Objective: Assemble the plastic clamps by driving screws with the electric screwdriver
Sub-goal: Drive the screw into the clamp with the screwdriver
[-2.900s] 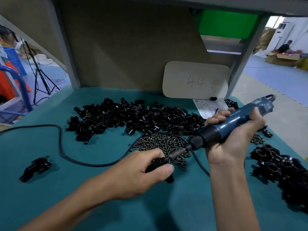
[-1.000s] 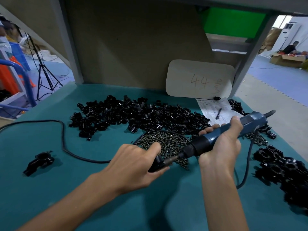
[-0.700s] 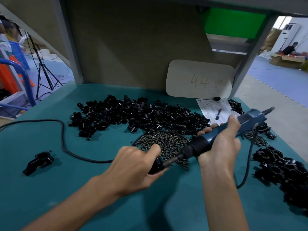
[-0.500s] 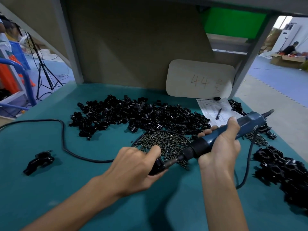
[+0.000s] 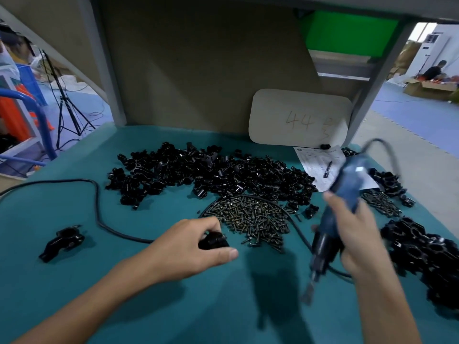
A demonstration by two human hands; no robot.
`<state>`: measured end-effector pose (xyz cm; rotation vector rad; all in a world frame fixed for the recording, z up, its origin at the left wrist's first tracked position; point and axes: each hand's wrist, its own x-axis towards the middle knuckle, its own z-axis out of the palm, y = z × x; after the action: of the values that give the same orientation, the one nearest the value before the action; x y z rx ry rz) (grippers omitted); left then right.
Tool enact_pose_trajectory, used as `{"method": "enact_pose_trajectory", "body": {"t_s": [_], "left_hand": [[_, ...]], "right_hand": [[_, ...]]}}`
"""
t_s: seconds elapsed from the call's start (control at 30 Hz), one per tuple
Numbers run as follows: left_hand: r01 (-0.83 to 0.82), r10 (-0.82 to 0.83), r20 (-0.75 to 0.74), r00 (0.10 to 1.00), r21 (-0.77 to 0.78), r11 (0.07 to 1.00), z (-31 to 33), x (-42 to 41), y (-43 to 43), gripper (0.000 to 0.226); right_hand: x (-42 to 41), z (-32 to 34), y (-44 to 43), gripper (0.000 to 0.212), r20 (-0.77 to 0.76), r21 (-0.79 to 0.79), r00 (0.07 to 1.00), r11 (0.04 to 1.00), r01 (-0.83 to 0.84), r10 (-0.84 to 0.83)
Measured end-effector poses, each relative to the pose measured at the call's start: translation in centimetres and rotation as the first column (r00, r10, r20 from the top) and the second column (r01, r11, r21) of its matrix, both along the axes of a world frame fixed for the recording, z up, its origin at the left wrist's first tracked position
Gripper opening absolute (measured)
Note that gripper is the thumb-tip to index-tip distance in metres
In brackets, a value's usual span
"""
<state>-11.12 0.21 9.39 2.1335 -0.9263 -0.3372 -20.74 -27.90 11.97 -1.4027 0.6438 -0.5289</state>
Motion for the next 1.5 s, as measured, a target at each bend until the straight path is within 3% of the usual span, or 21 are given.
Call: {"method": "enact_pose_trajectory", "body": {"t_s": [0.07,0.17,0.27,0.33,0.43,0.47,0.53,0.57,0.63,0.77,0.83,0.9,1.0,1.07,1.17,1.27,1.33,1.4,1.5], "left_hand": [[0.000,0.000,0.017,1.000,0.013,1.000,0.0,0.2,-0.6,0.037],[0.005,-0.006,0.007,1.000,0.042,0.999,0.0,0.3,-1.6,0.041],[0.021,-0.022,0.016,1.000,0.078,0.997,0.1,0.6,-2.3,0.041],[0.038,-0.039,0.022,0.999,0.073,0.997,0.1,0.7,-2.8,0.036],[0.038,-0.040,0.046,0.998,0.037,0.999,-0.1,0.9,-3.5,0.036],[0.035,-0.038,0.072,0.997,0.034,0.999,-0.1,0.9,-3.9,0.039],[0.042,-0.044,0.131,0.990,0.016,0.999,-0.1,0.9,-5.1,0.043],[0.061,-0.061,0.148,0.987,0.004,0.998,0.0,0.8,-5.9,0.043],[0.120,-0.119,0.160,0.980,0.002,0.993,0.2,0.3,-7.5,0.044],[0.268,-0.269,0.164,0.949,0.026,0.963,1.0,-0.6,-9.3,0.042],[0.258,-0.260,0.195,0.946,0.032,0.966,1.4,0.0,-9.1,0.043],[0.200,-0.200,0.188,0.962,0.017,0.980,1.3,1.3,-8.3,0.038],[0.061,-0.060,0.131,0.990,-0.007,0.998,0.2,4.3,-6.6,0.026],[-0.059,0.062,0.107,0.992,-0.027,0.998,-1.1,6.4,-5.4,0.017],[-0.244,0.245,0.152,0.957,-0.027,0.969,-3.0,9.5,-3.9,0.013],[-0.365,0.352,0.217,0.911,0.021,0.931,-4.8,12.5,-2.4,0.020],[-0.380,0.331,0.285,0.899,0.135,0.915,-5.8,14.3,-1.8,0.037],[-0.332,0.255,0.297,0.920,0.244,0.911,-6.4,15.7,-1.7,0.052],[-0.239,0.156,0.255,0.954,0.335,0.911,-7.0,16.7,-2.9,0.072]], "right_hand": [[-0.8,-2.4,-0.1,0.061,-0.229,-0.253,0.971,0.959,-0.128,0.069],[-1.2,-5.9,0.1,0.065,-0.507,-0.535,0.862,0.778,-0.329,0.016],[-0.2,-8.8,0.1,0.071,-0.623,-0.603,0.780,0.673,-0.429,-0.061],[0.6,-9.9,0.2,0.069,-0.652,-0.608,0.754,0.651,-0.455,-0.081],[0.9,-9.3,0.2,0.063,-0.657,-0.691,0.737,0.518,-0.505,-0.159],[0.7,-8.6,0.6,0.063,-0.595,-0.723,0.793,0.519,-0.456,-0.133],[0.0,-6.8,2.0,0.061,-0.383,-0.600,0.914,0.717,-0.354,0.132],[-0.4,-6.0,3.2,0.058,-0.245,-0.423,0.919,0.819,-0.388,0.308],[-1.0,-5.7,5.2,0.051,-0.040,-0.202,0.874,0.853,-0.481,0.484],[-2.5,-5.9,4.7,0.029,0.142,-0.109,0.950,0.958,-0.264,0.278],[-4.2,-5.9,1.9,0.025,0.077,-0.164,0.981,0.973,-0.165,0.179],[-6.5,-6.0,-1.8,0.025,-0.162,-0.413,0.987,0.908,-0.075,0.008],[-9.9,-7.3,-7.2,0.035,-0.452,-0.720,0.814,0.688,-0.091,-0.365],[-11.5,-8.2,-9.8,0.045,-0.517,-0.762,0.699,0.637,-0.114,-0.494],[-12.7,-9.0,-11.9,0.061,-0.615,-0.731,0.567,0.666,-0.149,-0.548],[-12.1,-8.8,-11.8,0.067,-0.538,-0.780,0.556,0.625,-0.043,-0.633],[-10.0,-8.0,-10.5,0.058,-0.441,-0.825,0.651,0.565,-0.023,-0.617],[-6.4,-7.3,-8.6,0.042,-0.434,-0.808,0.792,0.574,-0.131,-0.430],[0.5,-6.2,-6.0,0.028,-0.509,-0.753,0.851,0.544,-0.369,-0.127]]}}
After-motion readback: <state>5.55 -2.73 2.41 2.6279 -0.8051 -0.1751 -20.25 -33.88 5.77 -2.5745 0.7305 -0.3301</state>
